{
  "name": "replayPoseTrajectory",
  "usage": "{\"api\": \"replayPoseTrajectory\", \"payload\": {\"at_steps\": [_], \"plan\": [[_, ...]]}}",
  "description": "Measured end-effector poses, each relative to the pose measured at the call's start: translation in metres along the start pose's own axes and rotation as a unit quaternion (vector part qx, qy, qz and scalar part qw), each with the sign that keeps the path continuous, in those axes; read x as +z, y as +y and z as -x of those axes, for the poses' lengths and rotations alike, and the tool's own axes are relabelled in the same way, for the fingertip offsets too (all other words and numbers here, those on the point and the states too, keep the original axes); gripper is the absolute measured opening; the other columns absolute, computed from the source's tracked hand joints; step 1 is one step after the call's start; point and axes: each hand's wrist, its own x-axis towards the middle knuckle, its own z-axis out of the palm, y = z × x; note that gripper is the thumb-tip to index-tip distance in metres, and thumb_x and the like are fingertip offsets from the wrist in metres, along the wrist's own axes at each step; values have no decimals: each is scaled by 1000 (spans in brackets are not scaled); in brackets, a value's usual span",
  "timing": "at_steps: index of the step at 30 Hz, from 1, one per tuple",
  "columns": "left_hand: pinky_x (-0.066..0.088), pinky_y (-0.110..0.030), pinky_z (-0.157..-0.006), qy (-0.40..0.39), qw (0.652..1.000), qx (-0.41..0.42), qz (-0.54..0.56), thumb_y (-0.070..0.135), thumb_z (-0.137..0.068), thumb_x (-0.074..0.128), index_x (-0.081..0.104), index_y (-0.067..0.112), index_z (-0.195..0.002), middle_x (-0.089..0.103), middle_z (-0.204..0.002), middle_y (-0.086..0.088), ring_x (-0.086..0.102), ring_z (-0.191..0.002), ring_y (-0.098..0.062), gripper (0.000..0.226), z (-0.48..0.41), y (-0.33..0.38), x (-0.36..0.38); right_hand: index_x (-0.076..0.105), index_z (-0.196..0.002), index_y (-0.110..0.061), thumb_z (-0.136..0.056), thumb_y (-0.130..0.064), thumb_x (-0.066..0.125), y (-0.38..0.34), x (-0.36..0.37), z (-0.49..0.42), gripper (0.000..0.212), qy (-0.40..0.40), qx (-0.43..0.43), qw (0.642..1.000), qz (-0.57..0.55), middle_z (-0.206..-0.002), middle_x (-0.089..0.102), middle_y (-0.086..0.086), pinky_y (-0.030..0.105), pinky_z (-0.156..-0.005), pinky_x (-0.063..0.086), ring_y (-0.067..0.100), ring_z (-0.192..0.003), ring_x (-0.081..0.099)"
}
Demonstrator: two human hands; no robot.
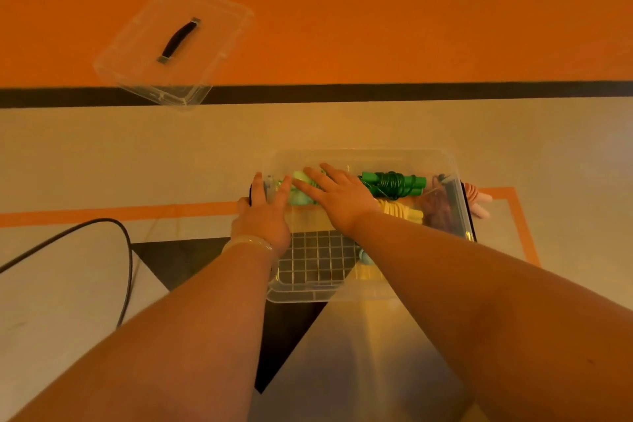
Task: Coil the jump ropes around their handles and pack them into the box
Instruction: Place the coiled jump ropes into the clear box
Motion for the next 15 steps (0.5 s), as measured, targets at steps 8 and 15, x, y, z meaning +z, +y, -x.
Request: {"api": "replayPoseTrajectory", "payload": {"at_steps": [8, 15], "plan": [[39, -45, -105, 2, 1000, -13, -11, 6, -93, 40, -9, 42, -150, -21, -158, -2, 25, -135, -35, 84, 0, 4, -1, -22, -147, -38, -102, -28, 39, 4, 11, 3, 76, -74, 9, 994, 81, -156, -31, 3, 54, -114, -11, 28, -144, -24], [23, -50, -113, 44, 998, -26, -43, 30, -99, 37, -11, 38, -151, -12, -161, -9, 6, -146, -37, 71, -8, 13, -4, 27, -149, -27, -87, -17, 61, 35, 8, 55, 72, 229, 129, 961, -90, -157, 24, 15, 51, -114, 9, 38, -145, 20]]}}
